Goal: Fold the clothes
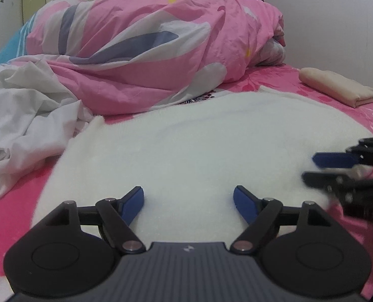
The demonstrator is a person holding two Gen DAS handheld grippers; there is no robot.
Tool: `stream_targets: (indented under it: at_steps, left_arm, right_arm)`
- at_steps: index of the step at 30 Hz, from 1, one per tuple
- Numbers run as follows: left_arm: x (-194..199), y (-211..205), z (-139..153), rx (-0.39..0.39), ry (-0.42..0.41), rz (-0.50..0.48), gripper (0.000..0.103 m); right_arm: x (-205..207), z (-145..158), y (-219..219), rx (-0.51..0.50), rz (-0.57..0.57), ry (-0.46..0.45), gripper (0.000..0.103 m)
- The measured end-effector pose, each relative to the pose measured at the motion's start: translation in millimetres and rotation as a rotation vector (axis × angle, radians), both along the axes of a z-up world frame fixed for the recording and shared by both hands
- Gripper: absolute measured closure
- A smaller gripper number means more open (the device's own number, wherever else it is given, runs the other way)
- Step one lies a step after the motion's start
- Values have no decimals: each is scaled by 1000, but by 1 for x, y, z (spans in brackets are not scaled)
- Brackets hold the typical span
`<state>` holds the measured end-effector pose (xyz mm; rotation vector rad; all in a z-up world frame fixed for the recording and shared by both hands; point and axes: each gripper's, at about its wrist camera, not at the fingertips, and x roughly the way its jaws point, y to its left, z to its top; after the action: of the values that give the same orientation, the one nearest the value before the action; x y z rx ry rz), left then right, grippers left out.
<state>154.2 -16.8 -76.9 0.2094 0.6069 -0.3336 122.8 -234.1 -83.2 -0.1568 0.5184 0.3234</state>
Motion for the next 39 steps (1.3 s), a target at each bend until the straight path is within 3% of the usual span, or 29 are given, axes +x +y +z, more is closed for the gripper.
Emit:
stream_targets:
  at_steps: [3, 5, 9, 11, 12, 15, 18, 22, 25, 26, 27, 35, 39]
  left_arm:
    - [1, 1, -1, -10, 0, 2, 21]
    - [1, 1, -1, -13, 1, 5, 21]
    - [2, 2, 0, -18, 3, 6, 21]
    - [2, 1, -1, -21, 7, 6, 21]
    - [1, 1, -1, -23, 9, 6, 20]
    - [2, 3, 3, -26, 10, -1, 20]
    - [-2, 11, 13, -41, -22, 4, 20]
    - [-11, 23, 25, -11, -88, 47, 20]
    - [-1, 35, 11, -8, 9, 107, 18]
    - [2, 41, 5, -45, 31, 112, 18]
    - [2, 46, 3, -85, 21, 111, 18]
    - [5, 45, 4, -78, 26, 113, 16]
    - [5, 45, 4, -80, 24, 113, 16]
  right_arm:
    - [-3, 10, 11, -76, -21, 34, 73]
    - [-2, 25, 12, -43, -32, 55, 73]
    - [-9, 47, 17, 45, -28, -54, 73]
    - [-1, 38, 25, 13, -45, -53, 72]
    - [9, 20, 29, -19, -47, 0, 70]
    - [10, -4, 23, 21, -45, -42, 70]
    - [17, 2, 20, 49, -53, -2, 70]
    - [13, -3, 19, 57, -44, -21, 69]
    - [11, -2, 18, 70, -48, -24, 69]
    - [10, -2, 18, 70, -48, -26, 69]
    - [9, -2, 18, 70, -49, -28, 69]
    - [10, 22, 26, 41, -67, 14, 67]
    - [4, 34, 35, 64, -33, -46, 62]
